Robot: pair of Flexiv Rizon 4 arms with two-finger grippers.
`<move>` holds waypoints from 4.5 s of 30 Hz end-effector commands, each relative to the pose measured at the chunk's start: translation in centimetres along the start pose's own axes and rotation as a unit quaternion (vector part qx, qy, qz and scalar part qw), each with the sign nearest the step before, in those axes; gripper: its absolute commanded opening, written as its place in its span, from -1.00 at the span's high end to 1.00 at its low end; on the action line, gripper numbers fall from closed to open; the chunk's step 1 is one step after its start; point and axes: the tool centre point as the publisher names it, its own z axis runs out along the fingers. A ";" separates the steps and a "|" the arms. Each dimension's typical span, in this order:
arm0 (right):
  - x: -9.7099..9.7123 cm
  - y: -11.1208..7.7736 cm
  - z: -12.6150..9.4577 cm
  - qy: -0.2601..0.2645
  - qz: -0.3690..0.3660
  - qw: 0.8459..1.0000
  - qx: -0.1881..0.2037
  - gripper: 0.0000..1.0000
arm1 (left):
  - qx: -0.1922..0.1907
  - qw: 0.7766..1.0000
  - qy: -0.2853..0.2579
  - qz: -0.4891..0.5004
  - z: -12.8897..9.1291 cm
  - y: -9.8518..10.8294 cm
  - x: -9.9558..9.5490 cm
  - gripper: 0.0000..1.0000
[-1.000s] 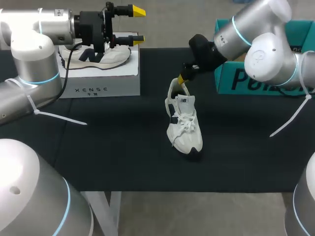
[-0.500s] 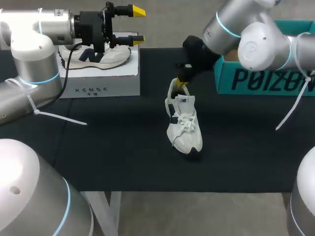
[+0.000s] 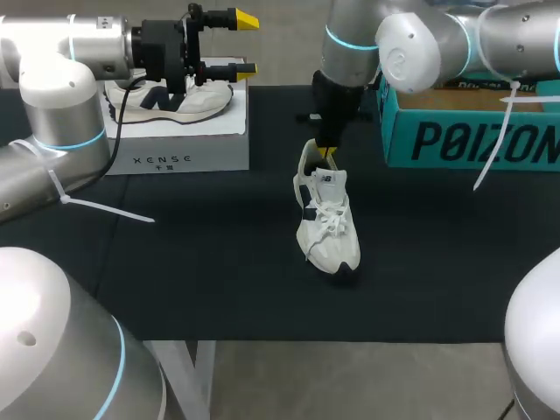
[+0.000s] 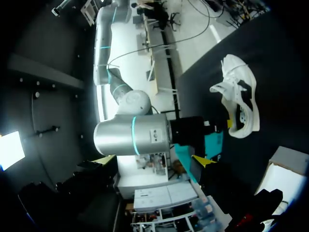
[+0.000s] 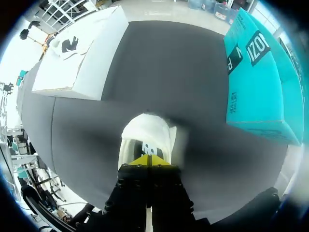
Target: Take the shoe out of the shoebox, open the shoe tongue, remove and reinsert the insole, then place the shoe into the shoebox
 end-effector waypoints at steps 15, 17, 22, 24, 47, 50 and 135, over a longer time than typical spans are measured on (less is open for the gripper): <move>1.1 -0.9 3.0 -0.202 0.045 0.976 0.065 1.00 | 0.001 1.000 0.001 0.001 -0.1 0.0 0.0 -1.00; 1.1 -1.0 2.9 -0.202 0.049 0.976 0.063 1.00 | 0.001 1.000 0.001 0.001 -0.1 0.0 0.0 -1.00; 1.0 -1.1 2.6 -0.194 0.053 0.978 0.056 1.00 | 0.001 1.000 0.001 0.001 -0.1 0.0 0.0 -1.00; 0.8 -1.2 2.4 -0.180 0.063 0.980 0.050 1.00 | 0.001 1.000 0.001 0.001 -0.1 0.0 0.0 -1.00; -0.1 -1.2 1.6 -0.123 0.089 0.988 0.021 1.00 | 0.001 1.000 0.001 0.001 -0.1 0.0 0.0 -1.00; -0.3 -1.3 2.5 -0.125 0.091 0.988 0.022 1.00 | 0.001 1.000 0.001 0.001 -0.1 0.0 0.0 -1.00; 0.4 -3.7 1.3 -0.129 0.125 0.983 0.038 1.00 | 0.020 0.984 0.151 -0.090 -13.8 -1.6 -3.7 -1.00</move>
